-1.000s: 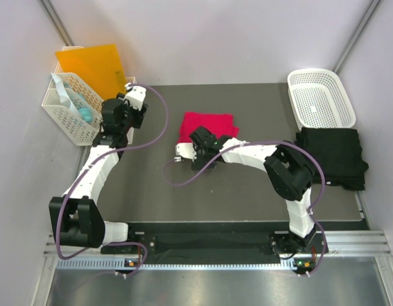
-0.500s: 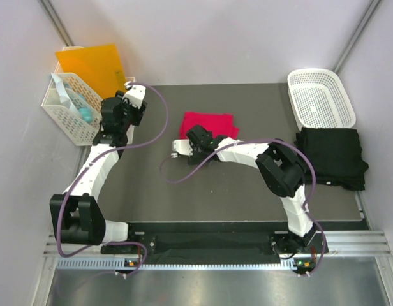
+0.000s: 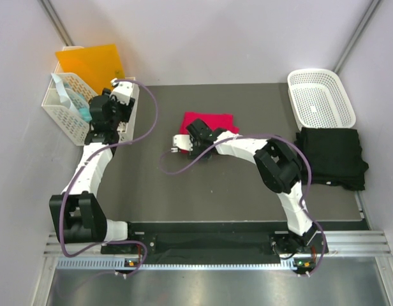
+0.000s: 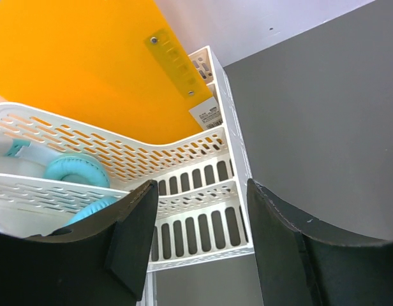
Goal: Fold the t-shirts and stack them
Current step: Neatly place the folded tshirt to the corner
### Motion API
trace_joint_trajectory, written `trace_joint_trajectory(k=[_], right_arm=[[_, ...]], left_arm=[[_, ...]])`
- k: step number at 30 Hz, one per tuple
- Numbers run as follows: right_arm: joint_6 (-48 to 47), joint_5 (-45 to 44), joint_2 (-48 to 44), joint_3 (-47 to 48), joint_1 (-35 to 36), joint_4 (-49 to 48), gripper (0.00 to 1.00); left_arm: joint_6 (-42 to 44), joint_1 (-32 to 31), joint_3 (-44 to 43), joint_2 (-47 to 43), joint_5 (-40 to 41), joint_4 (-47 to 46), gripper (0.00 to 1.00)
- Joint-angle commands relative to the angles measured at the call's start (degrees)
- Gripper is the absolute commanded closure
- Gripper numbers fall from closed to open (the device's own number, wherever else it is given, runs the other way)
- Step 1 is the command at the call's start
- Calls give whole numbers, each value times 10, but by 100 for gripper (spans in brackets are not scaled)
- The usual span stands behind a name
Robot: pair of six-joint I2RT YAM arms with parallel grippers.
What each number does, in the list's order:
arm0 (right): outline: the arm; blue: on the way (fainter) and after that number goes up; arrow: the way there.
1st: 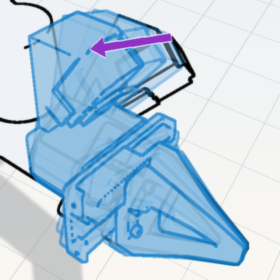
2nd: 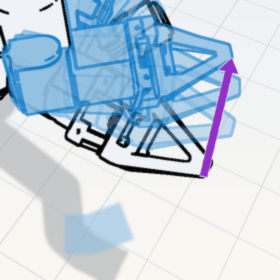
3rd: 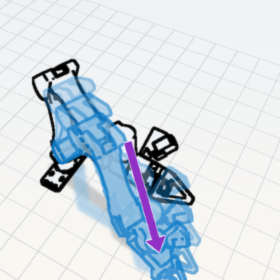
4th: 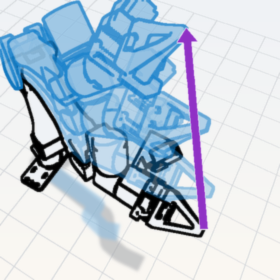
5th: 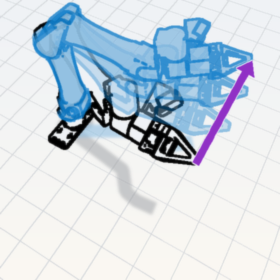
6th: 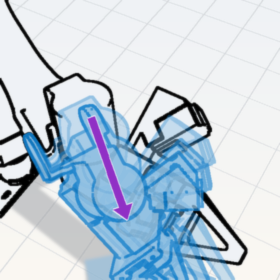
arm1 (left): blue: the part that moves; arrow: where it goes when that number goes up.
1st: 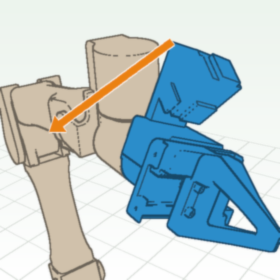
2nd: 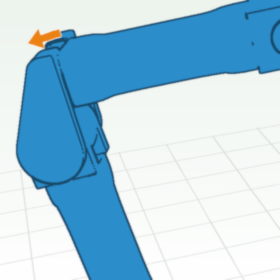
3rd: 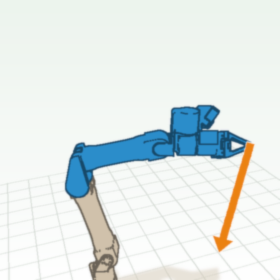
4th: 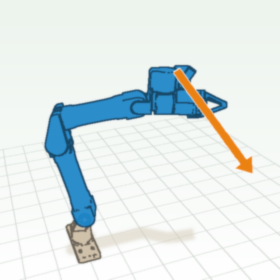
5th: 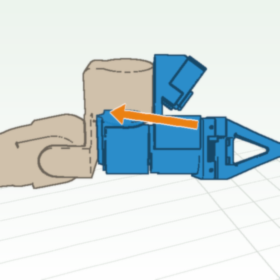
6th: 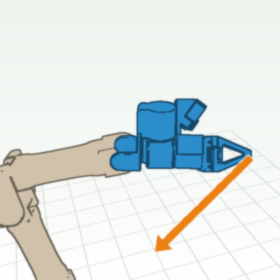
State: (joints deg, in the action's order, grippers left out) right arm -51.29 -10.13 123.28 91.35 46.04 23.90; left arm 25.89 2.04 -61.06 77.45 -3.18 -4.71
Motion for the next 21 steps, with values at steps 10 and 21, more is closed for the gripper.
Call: trace_joint_trajectory(k=[10, 21], right_arm=[[8, 93, 31, 25, -21, 182, 83], [-19, 230, -30, 99, -29, 348, 100]], left_arm=[[-9, 27, -8, -20, -25, -55, 37], [-18, 38, -12, -20, -47, -63, 37]])
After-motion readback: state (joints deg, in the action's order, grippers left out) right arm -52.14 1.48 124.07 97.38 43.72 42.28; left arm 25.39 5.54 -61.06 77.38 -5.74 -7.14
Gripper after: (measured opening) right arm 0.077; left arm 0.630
